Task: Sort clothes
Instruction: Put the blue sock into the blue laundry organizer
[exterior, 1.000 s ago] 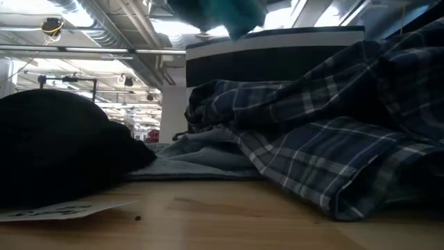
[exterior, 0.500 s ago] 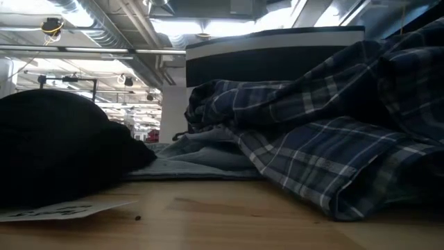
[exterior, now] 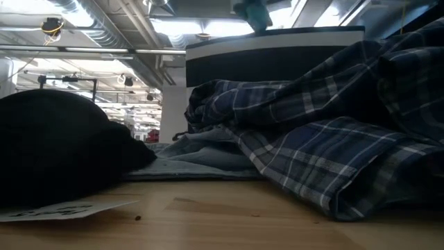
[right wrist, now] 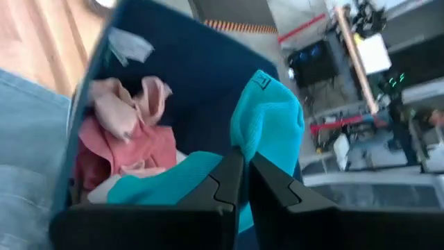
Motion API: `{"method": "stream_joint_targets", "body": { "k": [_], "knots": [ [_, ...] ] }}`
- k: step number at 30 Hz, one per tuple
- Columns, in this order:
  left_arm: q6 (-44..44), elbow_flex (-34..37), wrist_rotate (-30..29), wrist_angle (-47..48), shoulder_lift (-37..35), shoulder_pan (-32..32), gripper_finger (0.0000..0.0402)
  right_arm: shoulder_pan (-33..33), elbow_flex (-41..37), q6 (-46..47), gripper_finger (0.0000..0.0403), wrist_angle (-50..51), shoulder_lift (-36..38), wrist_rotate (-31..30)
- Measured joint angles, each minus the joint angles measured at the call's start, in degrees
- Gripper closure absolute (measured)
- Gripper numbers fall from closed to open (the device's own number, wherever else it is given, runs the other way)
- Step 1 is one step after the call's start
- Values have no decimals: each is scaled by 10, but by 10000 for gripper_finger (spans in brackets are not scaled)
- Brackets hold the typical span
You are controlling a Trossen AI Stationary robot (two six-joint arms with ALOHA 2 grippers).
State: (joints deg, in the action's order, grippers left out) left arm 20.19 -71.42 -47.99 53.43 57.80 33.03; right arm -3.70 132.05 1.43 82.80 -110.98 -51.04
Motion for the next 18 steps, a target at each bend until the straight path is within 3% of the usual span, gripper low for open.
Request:
{"method": "stream_joint_targets", "body": {
  "k": [10, 18],
  "knots": [
    [0, 0, 0, 2, 0, 0, 244, 31, 0, 14, 362, 14, 0, 75],
    [0, 0, 0, 2, 0, 0, 244, 30, 0, 17, 251, 30, -1, 98]
  ]
}}
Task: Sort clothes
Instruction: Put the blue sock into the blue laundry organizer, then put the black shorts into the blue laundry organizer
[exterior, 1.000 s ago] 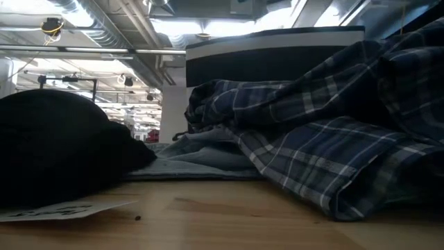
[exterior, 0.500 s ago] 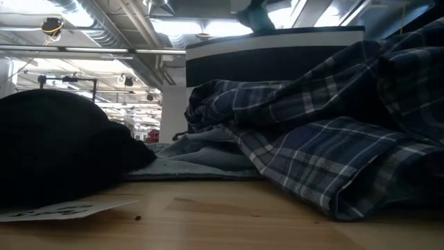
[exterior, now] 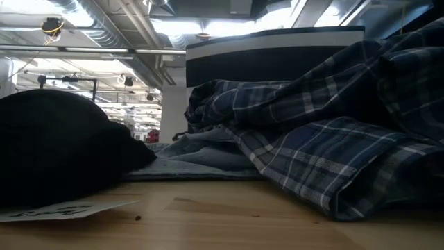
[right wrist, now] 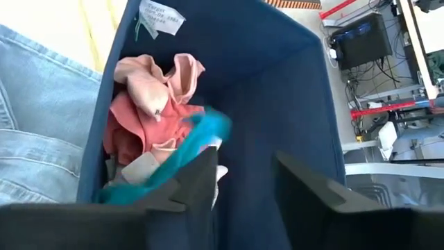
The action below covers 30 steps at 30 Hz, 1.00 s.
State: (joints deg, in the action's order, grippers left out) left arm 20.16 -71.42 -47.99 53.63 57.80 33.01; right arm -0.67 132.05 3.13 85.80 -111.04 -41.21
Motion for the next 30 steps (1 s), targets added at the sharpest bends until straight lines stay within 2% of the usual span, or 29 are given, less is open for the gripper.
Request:
{"method": "stream_joint_targets", "body": {
  "k": [4, 7, 11, 21, 27, 30],
  "knots": [
    [0, 0, 0, 0, 0, 0, 244, -1, 0, -5, 206, -3, 0, 13],
    [-3, 0, 0, 0, 0, 0, 244, -7, 0, -12, 192, -20, 0, 65],
    [-4, 0, 0, 0, 0, 0, 244, -43, 0, -44, 190, -73, -8, 98],
    [-4, 0, 0, 0, 0, 0, 244, -140, -28, -96, 189, -228, -34, 102],
    [-7, 0, 0, -1, 0, 0, 244, -168, -33, -127, 189, -241, -76, 97],
    [-10, 0, 0, -2, 0, 0, 244, -170, -34, -138, 188, -266, -105, 131]
  ]
}}
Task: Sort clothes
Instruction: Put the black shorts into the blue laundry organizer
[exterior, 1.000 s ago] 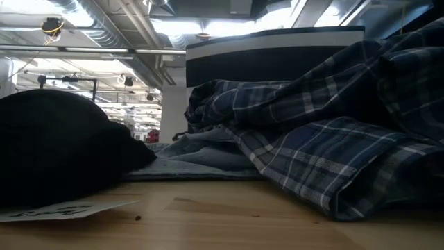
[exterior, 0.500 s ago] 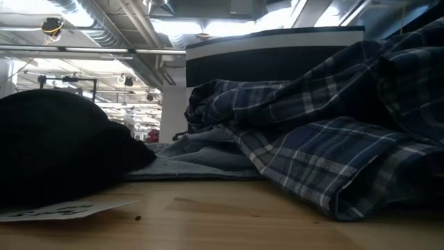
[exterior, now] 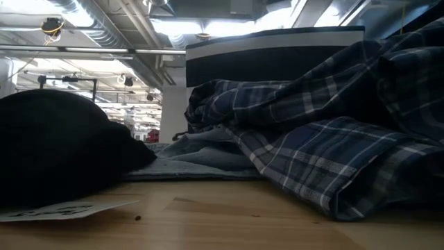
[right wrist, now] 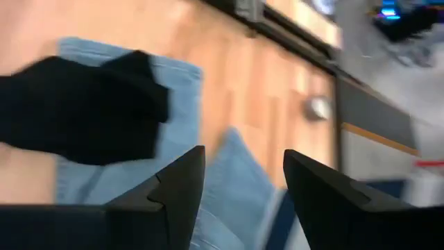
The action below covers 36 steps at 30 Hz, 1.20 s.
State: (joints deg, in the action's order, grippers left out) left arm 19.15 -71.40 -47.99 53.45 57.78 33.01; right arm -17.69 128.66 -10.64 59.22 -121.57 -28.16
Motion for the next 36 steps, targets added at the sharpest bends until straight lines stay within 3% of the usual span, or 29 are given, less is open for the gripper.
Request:
{"method": "stream_joint_targets", "body": {
  "k": [6, 12, 17, 30, 36],
  "knots": [
    [-1, 0, 0, 0, 0, 0, 244, 0, 0, -13, 152, -48, -65, 70],
    [-1, 0, 0, 0, 0, 0, 244, -5, 0, -25, 108, -137, -125, 178],
    [0, 0, 0, 1, 0, 0, 244, -19, 0, -47, 96, -191, -156, 257],
    [2, 0, 0, 1, 0, 0, 244, -45, 0, -99, 95, -187, -209, 215],
    [2, 0, 0, 2, 0, 0, 244, -42, 0, -109, 95, -186, -228, 161]
  ]
}}
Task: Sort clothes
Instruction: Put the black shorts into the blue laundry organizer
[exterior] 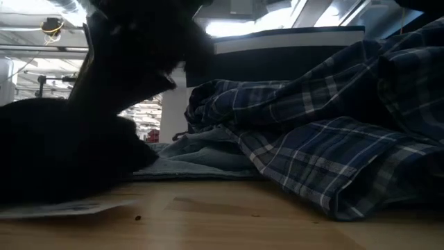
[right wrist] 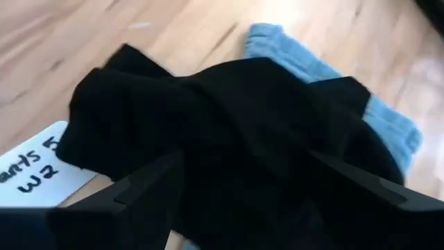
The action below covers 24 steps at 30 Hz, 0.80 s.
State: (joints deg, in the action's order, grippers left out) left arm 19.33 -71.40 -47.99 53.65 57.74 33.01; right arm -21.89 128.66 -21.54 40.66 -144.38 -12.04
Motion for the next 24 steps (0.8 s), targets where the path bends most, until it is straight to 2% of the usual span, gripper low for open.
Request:
{"method": "stream_joint_targets", "body": {
  "k": [7, 11, 16, 24],
  "knots": [
    [1, 0, 0, 0, 0, 0, 244, 2, 1, 0, 95, 5, -8, -4],
    [1, 0, 0, 0, 0, 0, 244, 2, 1, 1, 116, 22, -20, -3],
    [0, 0, 0, 0, 0, 0, 244, 2, 1, 2, 184, 32, -27, 1],
    [0, 0, 0, 0, 0, 0, 244, 2, 1, 4, 335, 33, -27, 26]
  ]
}}
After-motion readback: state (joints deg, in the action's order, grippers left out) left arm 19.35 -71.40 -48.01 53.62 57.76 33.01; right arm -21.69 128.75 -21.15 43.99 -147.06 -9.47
